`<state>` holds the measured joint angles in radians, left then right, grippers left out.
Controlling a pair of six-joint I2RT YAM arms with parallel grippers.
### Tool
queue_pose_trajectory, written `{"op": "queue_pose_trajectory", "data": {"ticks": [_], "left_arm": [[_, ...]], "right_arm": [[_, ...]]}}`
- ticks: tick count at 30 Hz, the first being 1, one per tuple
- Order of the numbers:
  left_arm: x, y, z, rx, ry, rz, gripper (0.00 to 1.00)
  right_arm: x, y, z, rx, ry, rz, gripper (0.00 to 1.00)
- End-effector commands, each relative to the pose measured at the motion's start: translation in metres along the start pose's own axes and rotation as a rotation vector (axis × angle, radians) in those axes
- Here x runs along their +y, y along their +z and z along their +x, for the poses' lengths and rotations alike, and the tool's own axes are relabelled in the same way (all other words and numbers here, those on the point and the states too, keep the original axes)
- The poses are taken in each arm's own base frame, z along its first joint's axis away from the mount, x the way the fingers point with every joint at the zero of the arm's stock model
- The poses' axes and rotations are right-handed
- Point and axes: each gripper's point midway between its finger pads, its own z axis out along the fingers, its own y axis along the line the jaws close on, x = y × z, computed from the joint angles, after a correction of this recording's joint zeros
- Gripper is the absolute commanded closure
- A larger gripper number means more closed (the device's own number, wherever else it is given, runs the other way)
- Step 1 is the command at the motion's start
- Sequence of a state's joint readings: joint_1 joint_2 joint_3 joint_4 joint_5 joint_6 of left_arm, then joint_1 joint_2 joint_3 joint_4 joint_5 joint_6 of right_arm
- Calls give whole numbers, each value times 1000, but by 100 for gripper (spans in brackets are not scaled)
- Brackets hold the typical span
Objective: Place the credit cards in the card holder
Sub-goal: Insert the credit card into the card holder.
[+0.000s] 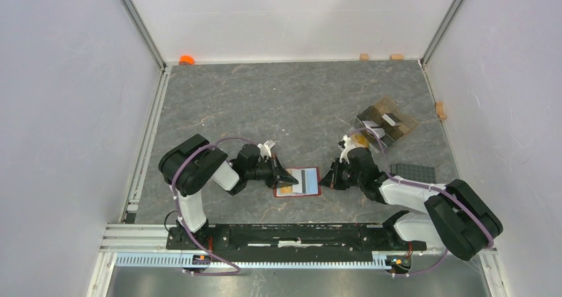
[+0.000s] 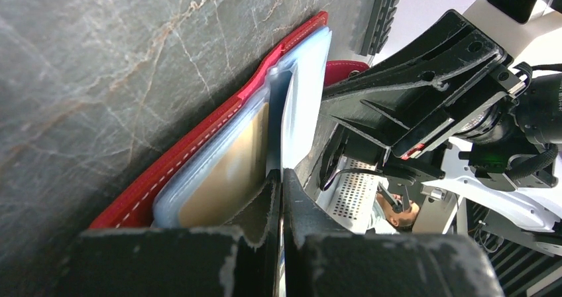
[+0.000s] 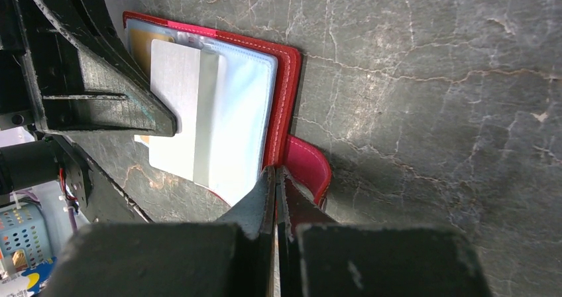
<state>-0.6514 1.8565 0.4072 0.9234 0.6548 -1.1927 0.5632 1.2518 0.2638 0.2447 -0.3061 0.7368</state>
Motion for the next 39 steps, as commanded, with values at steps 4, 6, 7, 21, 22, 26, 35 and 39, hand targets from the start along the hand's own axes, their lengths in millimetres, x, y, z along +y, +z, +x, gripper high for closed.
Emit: {"op": "queue_pose_trajectory", "data": {"ticks": [4,6,7,21,22,26,35,39], "left_arm": [[5,2,1,-1,22,-48,93],[9,-1,0,-6,38,-96,88],[10,-2,-1,-7,49,-115,83],[-1,-32,-14,-28,216,-326,46],[-5,-34,-16,-34,228,-332,44],[-15,-46,-19,-44,264,-370,40],[-11,-41,-14,-46,222,-332,36],[-7,-37,-14,-51,206,-321,35]], "right_arm": [[-18,1,5,15,-21,107,100],[-22,0,4,10,-31,130,100],[-24,-1,3,7,-33,141,100],[-35,-6,-2,-17,-69,207,100],[-34,-6,-3,-19,-71,204,100],[-30,-7,-6,-24,-84,190,100],[-18,-23,-29,-65,-162,211,74],[-12,-32,-45,-111,-204,226,58]]}}
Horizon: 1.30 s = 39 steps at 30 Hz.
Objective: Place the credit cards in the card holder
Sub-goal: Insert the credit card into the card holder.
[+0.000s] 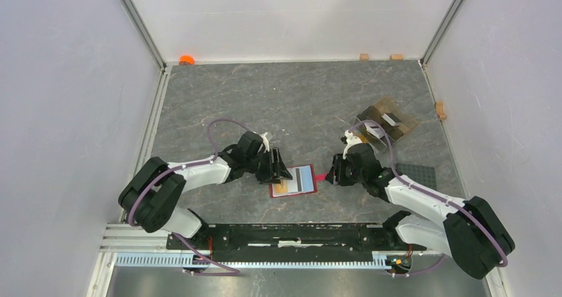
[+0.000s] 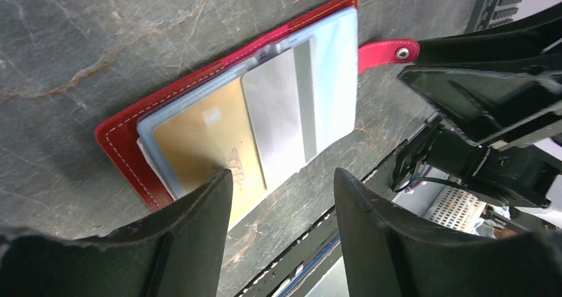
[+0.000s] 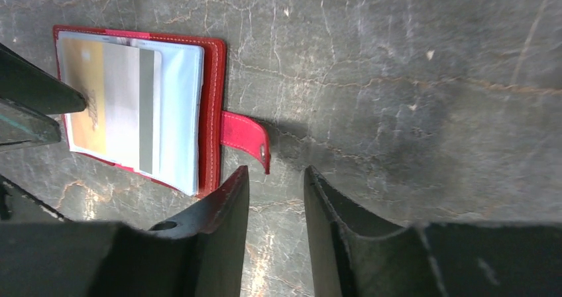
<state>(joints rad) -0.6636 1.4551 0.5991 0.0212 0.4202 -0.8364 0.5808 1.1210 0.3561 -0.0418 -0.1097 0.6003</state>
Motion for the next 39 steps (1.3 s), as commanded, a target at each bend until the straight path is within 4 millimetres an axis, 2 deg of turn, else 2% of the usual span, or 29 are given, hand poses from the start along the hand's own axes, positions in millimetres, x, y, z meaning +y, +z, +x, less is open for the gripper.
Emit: {"op": "queue_pose_trajectory", "data": {"ticks": [1,8,11,15,19,24,32,39], "left_arm": [[-1,6,0,-8,1,27,35],[1,10,2,-1,-7,32,35],[3,10,3,4,-10,30,35],[3,13,5,11,-19,40,36],[4,16,8,25,-32,47,37],[1,21,10,31,-34,58,37],[-3,31,7,24,-34,78,38],[-18,35,-3,8,-16,109,38]], "right_arm": [[2,-11,-27,-66,-74,40,56],[13,-1,-30,-38,-102,-13,56],[15,2,-31,-32,-109,-19,60],[15,8,-28,-17,-111,-30,71],[14,11,-25,-8,-106,-30,87],[12,12,-22,3,-98,-18,96],[10,12,-18,10,-93,-19,100],[9,14,-14,22,-92,-17,100]]}}
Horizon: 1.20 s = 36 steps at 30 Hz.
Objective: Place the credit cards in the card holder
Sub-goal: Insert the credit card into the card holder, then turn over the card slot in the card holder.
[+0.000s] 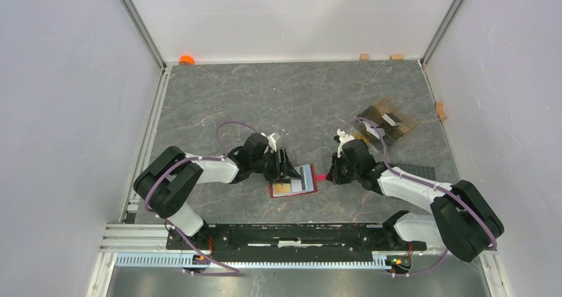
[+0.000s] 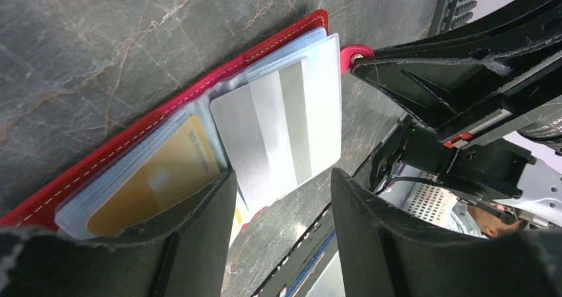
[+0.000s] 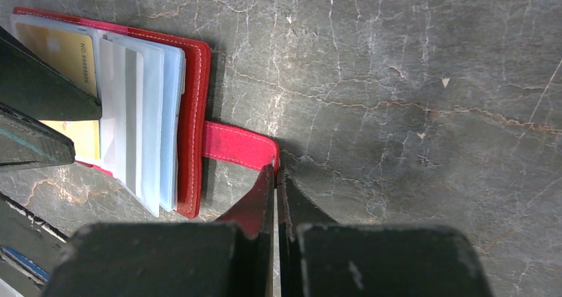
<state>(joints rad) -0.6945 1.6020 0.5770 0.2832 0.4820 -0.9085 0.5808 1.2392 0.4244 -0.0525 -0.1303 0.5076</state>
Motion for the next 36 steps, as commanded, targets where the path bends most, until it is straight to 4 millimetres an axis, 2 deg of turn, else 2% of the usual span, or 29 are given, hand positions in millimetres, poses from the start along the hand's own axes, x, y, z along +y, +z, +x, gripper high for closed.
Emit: {"op": "queue_pose_trajectory", "data": {"ticks": [1,20,24,25,29,31,33,36], "left_arm": [[-8,7,-7,-9,-2,3,38],[-65,20,-21,-60,10,184,39],[-70,18,-20,-63,7,205,39],[-69,16,-20,-67,13,198,38],[-60,-1,-19,-89,80,101,34],[-51,-13,-20,-108,118,25,31],[-37,-26,-20,-127,150,-68,27],[-11,-44,-17,-132,157,-188,23]], "right_arm": [[8,2,-14,-39,-8,-27,100],[6,5,-7,-17,-4,-18,100],[7,3,-10,-28,-2,-15,100],[7,1,-13,-34,-6,-10,99],[11,-14,-31,-75,-30,0,69],[15,-22,-39,-101,-42,-4,60],[24,-31,-46,-125,-50,-36,54],[42,-37,-49,-140,-50,-129,52]]}}
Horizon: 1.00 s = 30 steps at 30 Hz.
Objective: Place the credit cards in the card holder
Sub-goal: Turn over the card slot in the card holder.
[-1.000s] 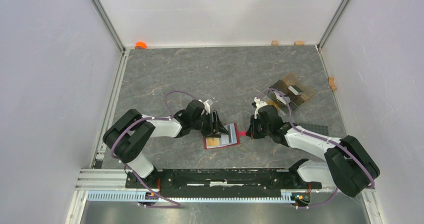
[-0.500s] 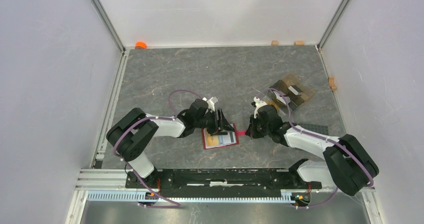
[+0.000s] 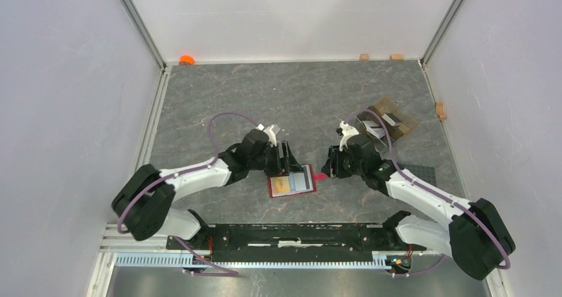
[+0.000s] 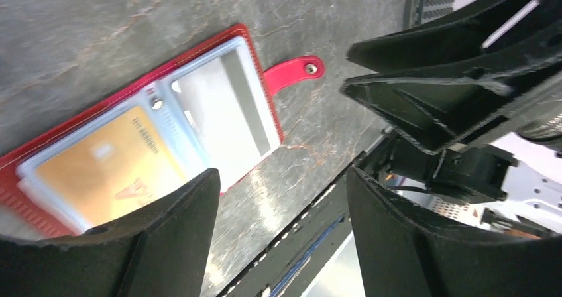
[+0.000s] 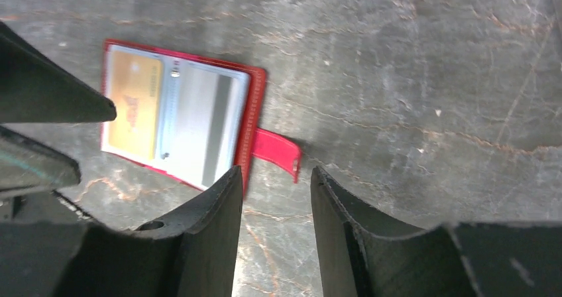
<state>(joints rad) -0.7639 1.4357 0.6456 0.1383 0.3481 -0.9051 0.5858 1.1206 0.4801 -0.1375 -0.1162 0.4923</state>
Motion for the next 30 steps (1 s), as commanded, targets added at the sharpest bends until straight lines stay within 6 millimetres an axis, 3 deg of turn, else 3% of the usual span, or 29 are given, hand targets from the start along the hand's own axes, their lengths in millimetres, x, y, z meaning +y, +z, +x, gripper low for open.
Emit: {"op": "queue_pose_trajectory", "data": {"ticks": [1,5,8,13,15,17,30], "left_arm": [[43,-28,-1,-19,74,-209,23],[77,-42,-3,-16,43,-278,22],[93,-53,-4,-14,31,-321,24],[101,-55,6,18,25,-337,27],[102,-52,9,24,16,-324,40],[103,-49,12,31,3,-312,46],[111,-44,20,50,-18,-319,50]], "right_arm": [[36,-13,-21,-54,-16,-143,53],[65,-10,-7,-14,0,-305,61],[68,-3,3,12,38,-336,64],[67,8,14,58,62,-345,67],[69,10,17,72,69,-361,71],[69,13,20,83,74,-363,73],[50,25,32,109,80,-273,70]]}}
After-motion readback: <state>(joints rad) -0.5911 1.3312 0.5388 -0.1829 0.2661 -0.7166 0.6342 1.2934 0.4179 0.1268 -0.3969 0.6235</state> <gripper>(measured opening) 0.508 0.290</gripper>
